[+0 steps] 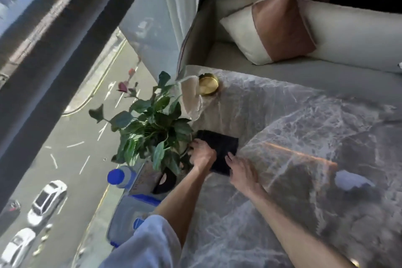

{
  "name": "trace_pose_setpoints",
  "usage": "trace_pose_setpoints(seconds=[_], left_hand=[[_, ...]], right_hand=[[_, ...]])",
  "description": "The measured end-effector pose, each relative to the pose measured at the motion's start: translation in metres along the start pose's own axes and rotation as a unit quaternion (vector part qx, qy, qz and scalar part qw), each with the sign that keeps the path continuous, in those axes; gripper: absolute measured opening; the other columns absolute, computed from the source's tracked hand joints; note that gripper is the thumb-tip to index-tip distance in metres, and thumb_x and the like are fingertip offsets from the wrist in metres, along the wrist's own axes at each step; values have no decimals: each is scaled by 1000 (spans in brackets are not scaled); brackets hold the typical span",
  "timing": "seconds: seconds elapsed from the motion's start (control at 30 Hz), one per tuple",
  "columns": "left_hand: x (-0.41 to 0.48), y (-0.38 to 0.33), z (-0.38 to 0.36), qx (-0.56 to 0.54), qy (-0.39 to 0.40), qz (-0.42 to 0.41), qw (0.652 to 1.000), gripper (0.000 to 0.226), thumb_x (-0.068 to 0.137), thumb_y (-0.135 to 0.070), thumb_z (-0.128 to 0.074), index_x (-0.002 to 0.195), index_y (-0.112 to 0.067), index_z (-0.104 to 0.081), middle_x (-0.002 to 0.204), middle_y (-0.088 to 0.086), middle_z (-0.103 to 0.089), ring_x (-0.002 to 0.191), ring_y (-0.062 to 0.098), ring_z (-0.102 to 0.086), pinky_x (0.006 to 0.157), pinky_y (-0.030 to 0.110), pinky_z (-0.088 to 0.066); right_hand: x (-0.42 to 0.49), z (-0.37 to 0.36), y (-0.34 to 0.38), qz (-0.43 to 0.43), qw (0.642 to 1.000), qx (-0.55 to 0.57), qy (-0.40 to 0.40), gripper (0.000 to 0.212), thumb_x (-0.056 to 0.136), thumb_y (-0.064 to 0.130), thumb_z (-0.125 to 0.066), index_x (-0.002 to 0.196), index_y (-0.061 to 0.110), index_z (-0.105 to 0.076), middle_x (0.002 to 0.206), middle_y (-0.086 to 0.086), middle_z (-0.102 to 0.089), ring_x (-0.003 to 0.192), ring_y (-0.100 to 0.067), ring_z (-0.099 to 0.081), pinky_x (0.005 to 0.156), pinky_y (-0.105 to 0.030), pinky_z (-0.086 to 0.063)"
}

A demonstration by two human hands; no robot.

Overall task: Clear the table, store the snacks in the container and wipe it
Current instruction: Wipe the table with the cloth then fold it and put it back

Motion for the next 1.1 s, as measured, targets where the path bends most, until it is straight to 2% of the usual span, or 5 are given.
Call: trace_pose_setpoints(seconds=[0.23, 0.73, 0.9, 0.97, 1.1], left_hand=[[-6, 14, -19, 50, -93, 92, 990, 62, 77, -24, -72, 125, -3, -38, 124, 19, -46, 112, 35, -49, 73, 43, -56], [-6, 22, -21, -59, -34, 62, 996, 53, 87, -19, -58, 132, -2, -36, 139, 23, -37, 129, 39, -35, 105, 43, -35], [-21, 10, -15, -170, -30, -43, 984, 46, 84, -11, -54, 123, 6, -37, 125, 29, -52, 117, 44, -50, 97, 45, -42], [-32, 1, -4, -183, -53, -105, 976, 43, 82, -11, -56, 118, 6, -40, 117, 27, -56, 109, 43, -54, 94, 44, -45], [-77, -28, 16, -56, -132, -262, 954, 21, 81, -6, -49, 101, -2, -47, 100, 21, -56, 91, 39, -51, 80, 47, -42]], right_hand=[[-7, -9, 0, 11, 999, -13, -51, 72, 79, 7, -56, 146, 13, -31, 157, -6, -26, 138, -20, -37, 115, -39, -22], [-7, -9, 3, -35, 999, 35, -23, 68, 88, 0, -45, 150, 15, -21, 161, 0, -13, 146, -17, -18, 119, -38, -6], [1, -3, 5, -87, 984, 147, 52, 55, 98, 36, -34, 148, 12, -27, 158, -4, -20, 146, -25, -18, 117, -42, -11], [-1, -2, 5, -146, 928, 334, 80, 63, 96, 54, -28, 145, 14, -32, 154, -4, -29, 144, -26, -22, 117, -42, -16], [-24, -1, 19, -228, 648, 716, 121, 95, 68, 87, -41, 137, 22, -49, 143, -3, -49, 125, -19, -51, 94, -34, -46]])
Point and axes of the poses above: each hand's wrist, its own x-axis towards the middle knuckle, its own z-axis out of the back of the hand, y = z × x, the point moved 9 cm from there along x, towards the middle knuckle
